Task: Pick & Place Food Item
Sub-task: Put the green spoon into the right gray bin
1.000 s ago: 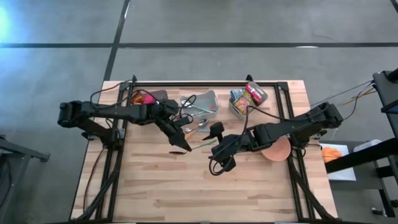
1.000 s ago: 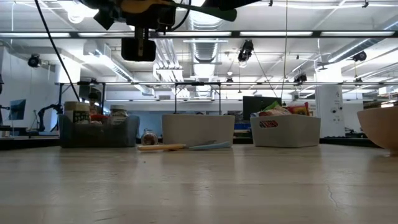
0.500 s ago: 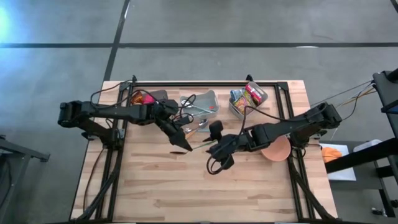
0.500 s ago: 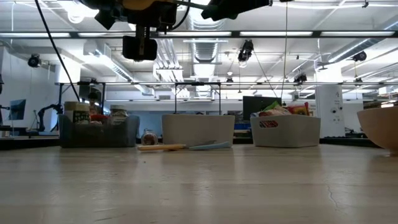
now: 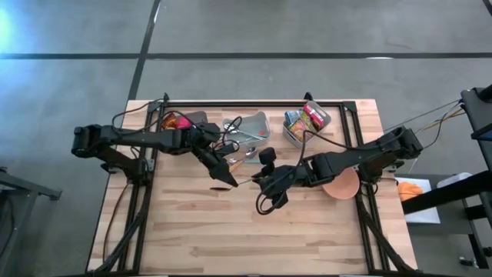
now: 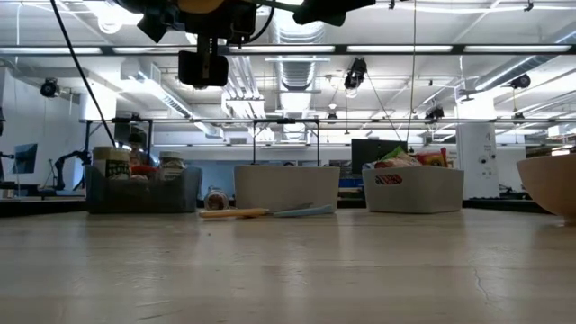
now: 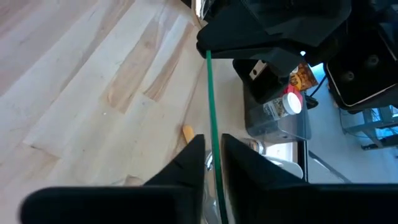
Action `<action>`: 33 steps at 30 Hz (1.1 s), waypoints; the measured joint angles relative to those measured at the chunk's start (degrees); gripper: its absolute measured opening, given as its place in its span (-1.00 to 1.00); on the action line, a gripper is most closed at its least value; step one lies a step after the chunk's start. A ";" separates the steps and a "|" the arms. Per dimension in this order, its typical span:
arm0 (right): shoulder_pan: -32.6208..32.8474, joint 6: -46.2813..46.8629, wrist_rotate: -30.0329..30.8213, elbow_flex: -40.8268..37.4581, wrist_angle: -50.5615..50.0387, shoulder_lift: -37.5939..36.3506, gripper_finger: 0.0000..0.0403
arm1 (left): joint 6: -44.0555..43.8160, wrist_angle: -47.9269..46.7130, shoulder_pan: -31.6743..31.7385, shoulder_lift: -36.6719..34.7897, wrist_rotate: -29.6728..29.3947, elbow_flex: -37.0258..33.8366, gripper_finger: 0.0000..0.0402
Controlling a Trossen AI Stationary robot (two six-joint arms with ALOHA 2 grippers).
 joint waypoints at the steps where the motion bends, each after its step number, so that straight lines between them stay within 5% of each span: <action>1: 0.00 0.00 -0.02 0.00 0.00 0.00 -0.80 | 0.00 0.00 0.00 0.00 -0.01 0.00 -1.00; 12: 0.02 7.52 -0.88 0.00 -0.39 0.07 -0.95 | 0.13 0.46 0.09 -0.01 -0.28 -0.02 -0.92; 25: 0.02 15.29 -2.02 0.11 0.09 -0.11 -0.96 | -1.04 12.23 1.03 0.00 -0.04 -0.02 0.02; 33: -0.39 18.22 -2.16 0.02 -2.76 -0.02 -0.96 | -2.81 14.98 5.55 -3.73 -0.61 1.64 0.25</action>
